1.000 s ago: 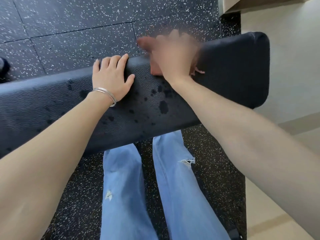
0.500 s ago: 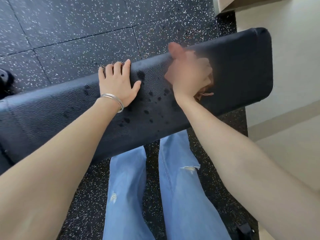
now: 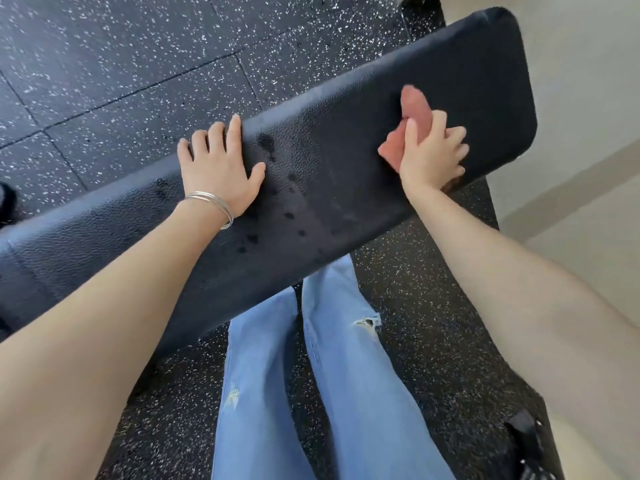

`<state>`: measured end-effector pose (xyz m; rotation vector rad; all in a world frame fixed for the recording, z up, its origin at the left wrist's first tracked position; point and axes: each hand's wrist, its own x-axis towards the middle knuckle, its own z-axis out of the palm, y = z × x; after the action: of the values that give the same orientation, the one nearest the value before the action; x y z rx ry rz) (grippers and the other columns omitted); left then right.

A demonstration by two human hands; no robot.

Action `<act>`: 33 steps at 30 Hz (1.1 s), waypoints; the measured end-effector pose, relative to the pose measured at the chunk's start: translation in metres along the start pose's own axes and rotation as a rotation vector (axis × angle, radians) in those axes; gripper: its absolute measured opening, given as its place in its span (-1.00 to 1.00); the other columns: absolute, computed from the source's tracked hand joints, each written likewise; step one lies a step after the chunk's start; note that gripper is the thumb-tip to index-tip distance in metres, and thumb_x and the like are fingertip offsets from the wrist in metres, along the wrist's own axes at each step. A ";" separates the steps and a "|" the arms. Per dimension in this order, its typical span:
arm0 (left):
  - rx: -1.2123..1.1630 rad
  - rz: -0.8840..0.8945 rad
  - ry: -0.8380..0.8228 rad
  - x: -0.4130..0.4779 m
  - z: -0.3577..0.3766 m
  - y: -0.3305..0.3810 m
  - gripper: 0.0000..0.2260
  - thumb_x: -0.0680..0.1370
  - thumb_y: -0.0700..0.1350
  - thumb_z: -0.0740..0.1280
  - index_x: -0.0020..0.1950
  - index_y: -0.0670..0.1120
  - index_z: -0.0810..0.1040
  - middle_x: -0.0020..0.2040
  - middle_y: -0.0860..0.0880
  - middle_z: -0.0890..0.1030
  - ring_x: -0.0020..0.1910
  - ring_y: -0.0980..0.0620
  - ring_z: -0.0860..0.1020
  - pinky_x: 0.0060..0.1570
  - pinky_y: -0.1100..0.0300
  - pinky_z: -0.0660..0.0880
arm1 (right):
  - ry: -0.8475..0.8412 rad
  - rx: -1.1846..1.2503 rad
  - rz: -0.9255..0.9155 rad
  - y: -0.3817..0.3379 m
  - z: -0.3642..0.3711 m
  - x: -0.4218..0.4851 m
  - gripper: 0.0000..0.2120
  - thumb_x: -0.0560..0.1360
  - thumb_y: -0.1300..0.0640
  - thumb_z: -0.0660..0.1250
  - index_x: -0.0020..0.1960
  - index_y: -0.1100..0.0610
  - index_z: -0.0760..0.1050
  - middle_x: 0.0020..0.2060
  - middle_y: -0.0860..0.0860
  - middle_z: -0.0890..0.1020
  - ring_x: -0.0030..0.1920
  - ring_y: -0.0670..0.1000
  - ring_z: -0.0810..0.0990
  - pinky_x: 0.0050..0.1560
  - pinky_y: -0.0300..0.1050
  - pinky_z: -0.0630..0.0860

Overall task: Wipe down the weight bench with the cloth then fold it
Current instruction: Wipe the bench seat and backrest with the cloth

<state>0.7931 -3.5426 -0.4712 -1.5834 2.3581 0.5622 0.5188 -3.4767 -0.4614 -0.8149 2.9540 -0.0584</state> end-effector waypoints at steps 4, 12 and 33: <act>0.003 -0.006 -0.013 0.001 -0.003 0.000 -0.34 0.53 0.18 0.15 0.52 -0.13 0.08 0.43 -0.20 0.28 0.33 -0.27 0.28 0.35 -0.17 0.16 | -0.001 -0.087 -0.230 -0.054 0.006 -0.045 -0.63 0.50 -0.20 0.15 0.21 -0.05 0.42 0.10 0.12 0.46 0.08 0.20 0.40 0.01 0.13 0.38; -0.025 0.005 -0.012 0.001 -0.006 -0.003 -0.36 0.53 0.15 0.19 0.52 -0.11 0.12 0.41 -0.20 0.31 0.33 -0.26 0.30 0.34 -0.14 0.16 | -0.126 -0.081 -1.335 0.039 -0.008 -0.093 -0.71 0.29 -0.07 0.32 -0.02 -0.05 0.63 -0.14 0.09 0.62 -0.18 0.17 0.59 -0.18 0.04 0.48; -0.068 -0.128 -0.056 0.029 -0.014 0.037 -0.41 0.55 0.15 0.18 0.47 -0.17 0.22 0.34 -0.26 0.38 0.30 -0.27 0.34 0.33 -0.16 0.19 | -0.250 -0.151 -0.793 -0.084 -0.013 0.088 -0.72 0.48 -0.14 0.22 0.14 -0.07 0.46 0.15 0.05 0.40 0.15 0.11 0.37 0.08 0.06 0.32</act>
<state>0.7484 -3.5604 -0.4637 -1.7107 2.2007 0.6561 0.4854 -3.5938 -0.4489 -1.8004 2.2527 0.2053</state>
